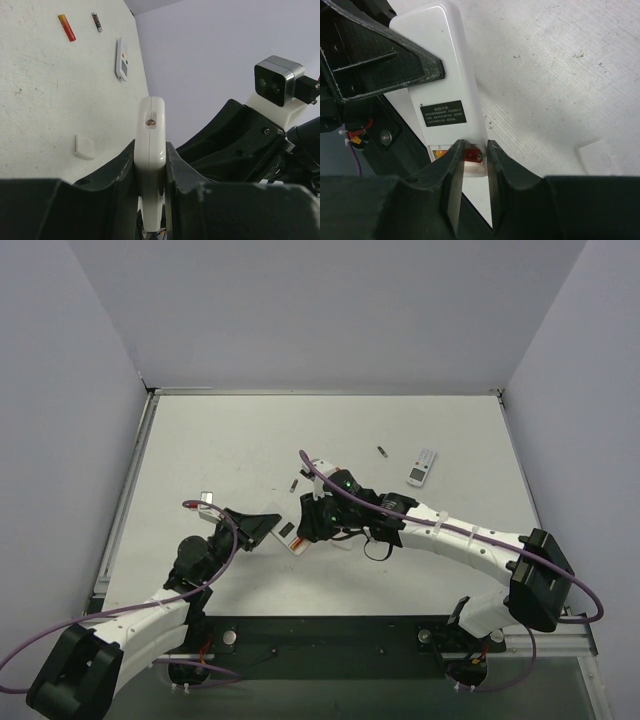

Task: Load the batteries into the remote control
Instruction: Load the battery into the remote control.

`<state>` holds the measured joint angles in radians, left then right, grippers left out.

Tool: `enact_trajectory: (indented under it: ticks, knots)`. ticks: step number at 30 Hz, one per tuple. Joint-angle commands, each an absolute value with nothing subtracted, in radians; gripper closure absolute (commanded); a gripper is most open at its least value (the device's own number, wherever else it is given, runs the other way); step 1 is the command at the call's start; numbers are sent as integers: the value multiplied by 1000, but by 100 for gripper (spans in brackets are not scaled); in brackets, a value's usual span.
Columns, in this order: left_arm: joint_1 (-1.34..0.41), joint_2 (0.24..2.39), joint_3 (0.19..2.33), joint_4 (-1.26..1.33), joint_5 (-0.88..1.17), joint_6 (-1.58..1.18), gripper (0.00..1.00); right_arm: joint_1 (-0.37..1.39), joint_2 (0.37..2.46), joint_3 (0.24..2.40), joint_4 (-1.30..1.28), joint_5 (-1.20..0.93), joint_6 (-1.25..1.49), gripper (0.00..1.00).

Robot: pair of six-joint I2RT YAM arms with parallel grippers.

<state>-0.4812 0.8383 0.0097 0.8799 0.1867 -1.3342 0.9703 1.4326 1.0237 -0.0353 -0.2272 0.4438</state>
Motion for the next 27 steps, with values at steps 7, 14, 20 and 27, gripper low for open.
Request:
enact_trajectory:
  ticks: [7, 14, 20, 27]
  knots:
    - [-491, 811, -44, 1040, 190, -1316, 100, 937, 1309, 993, -8, -299, 512, 57]
    - [-491, 799, -32, 1051, 198, -1338, 100, 879, 1244, 882, 164, -393, 619, 52]
    - [-491, 778, -23, 1081, 199, -1373, 100, 835, 1266, 813, 297, -486, 690, 53]
    - [-491, 769, -21, 1081, 199, -1387, 100, 798, 1289, 764, 437, -571, 772, 64]
